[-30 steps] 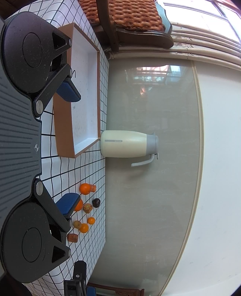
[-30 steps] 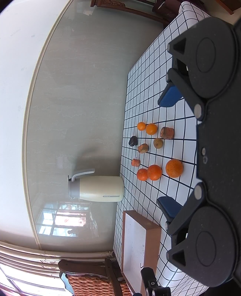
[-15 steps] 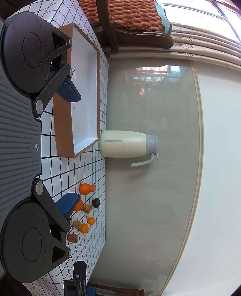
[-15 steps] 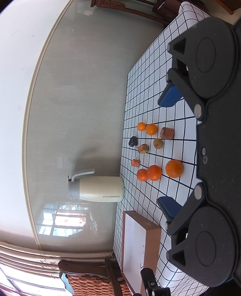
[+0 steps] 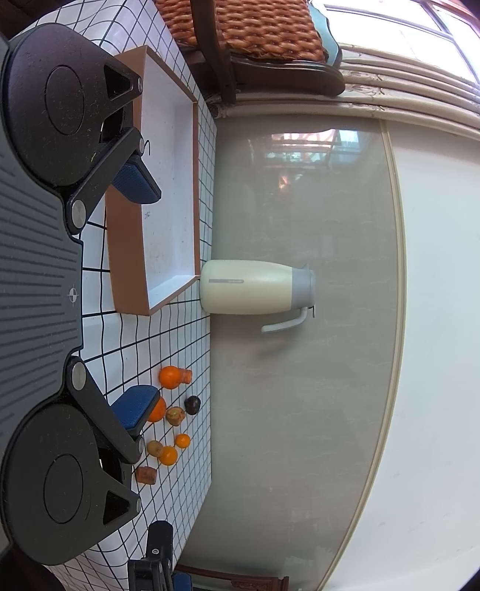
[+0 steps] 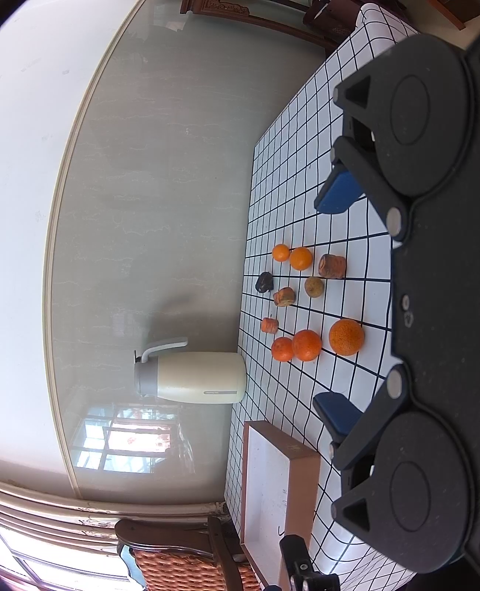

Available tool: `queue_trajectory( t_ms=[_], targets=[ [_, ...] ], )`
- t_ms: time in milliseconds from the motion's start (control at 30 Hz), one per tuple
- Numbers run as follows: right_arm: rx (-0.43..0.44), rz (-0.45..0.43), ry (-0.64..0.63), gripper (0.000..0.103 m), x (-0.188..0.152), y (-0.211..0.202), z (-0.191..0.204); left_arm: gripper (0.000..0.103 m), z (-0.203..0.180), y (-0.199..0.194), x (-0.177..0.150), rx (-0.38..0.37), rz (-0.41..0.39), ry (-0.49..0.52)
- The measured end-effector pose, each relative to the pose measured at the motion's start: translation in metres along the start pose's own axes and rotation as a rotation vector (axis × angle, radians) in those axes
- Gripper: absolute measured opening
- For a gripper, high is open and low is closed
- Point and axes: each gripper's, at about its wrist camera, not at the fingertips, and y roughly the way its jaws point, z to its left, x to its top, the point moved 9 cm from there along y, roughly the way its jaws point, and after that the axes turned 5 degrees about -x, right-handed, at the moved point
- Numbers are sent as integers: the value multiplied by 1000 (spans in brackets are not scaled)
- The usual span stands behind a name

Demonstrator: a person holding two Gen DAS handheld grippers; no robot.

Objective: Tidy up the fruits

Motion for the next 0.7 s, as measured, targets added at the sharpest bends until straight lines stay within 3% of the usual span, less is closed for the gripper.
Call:
queue_trajectory(
  t_ms=[700],
  targets=[
    [-3, -1, 14, 97, 0, -1, -1, 103, 6, -1, -1, 18, 4, -24]
  ],
)
